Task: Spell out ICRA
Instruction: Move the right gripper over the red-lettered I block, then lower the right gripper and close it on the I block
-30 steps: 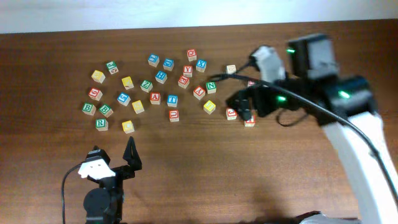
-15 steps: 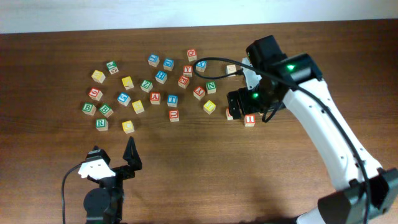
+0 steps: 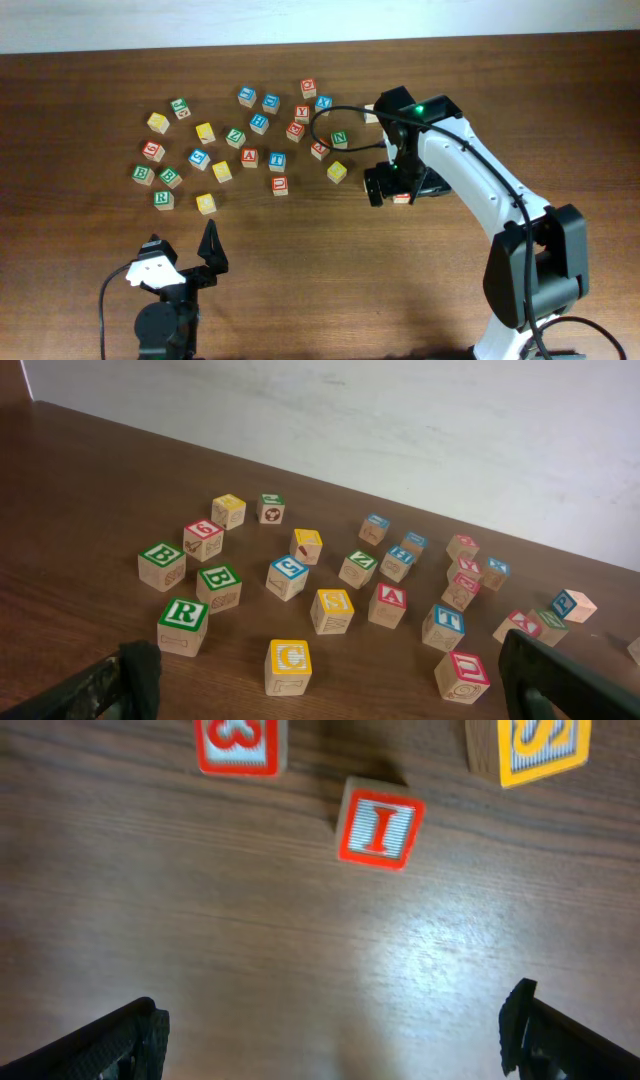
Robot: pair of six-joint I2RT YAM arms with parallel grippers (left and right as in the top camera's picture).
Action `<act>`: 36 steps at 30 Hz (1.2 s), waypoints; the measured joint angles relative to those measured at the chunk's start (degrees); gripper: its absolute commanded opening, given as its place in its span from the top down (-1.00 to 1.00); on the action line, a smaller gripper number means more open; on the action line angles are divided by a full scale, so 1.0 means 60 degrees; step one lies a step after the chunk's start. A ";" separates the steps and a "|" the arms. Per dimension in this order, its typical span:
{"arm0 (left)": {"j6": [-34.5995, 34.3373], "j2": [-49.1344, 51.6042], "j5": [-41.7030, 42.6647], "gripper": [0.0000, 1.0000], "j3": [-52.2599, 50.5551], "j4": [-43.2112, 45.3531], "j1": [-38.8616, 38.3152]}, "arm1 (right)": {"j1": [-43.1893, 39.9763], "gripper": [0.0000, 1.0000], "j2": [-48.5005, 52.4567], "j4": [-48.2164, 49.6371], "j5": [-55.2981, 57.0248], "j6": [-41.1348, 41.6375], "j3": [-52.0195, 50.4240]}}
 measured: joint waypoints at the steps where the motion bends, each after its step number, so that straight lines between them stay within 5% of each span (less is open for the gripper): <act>1: 0.0000 0.0000 0.0004 -0.98 0.0000 0.0000 0.0000 | 0.0000 -0.97 0.0000 0.0033 -0.0004 -0.0004 0.0004; 8: 0.0000 0.0000 0.0004 -0.98 0.0000 0.0000 0.0000 | 0.0000 -1.00 0.0000 0.0106 -0.0011 -0.0007 0.0000; 11: 0.0000 0.0000 0.0000 -0.98 0.0000 0.0000 0.0000 | 0.0000 -0.68 0.0000 0.0291 0.0087 0.0087 0.0000; 14: 0.0000 0.0000 0.0004 -0.98 0.0000 0.0000 0.0000 | 0.0000 -0.58 0.0000 0.0433 0.0127 0.0353 0.0000; 28: 0.0000 0.0000 0.0000 -0.98 0.0000 0.0000 0.0000 | -0.0364 -0.66 0.0667 0.0750 0.0630 0.0907 0.0000; 36: 0.0000 0.0000 0.0000 -0.98 0.0000 0.0000 0.0000 | -0.1224 -0.19 0.1067 0.0816 -0.1013 -0.0226 -0.0015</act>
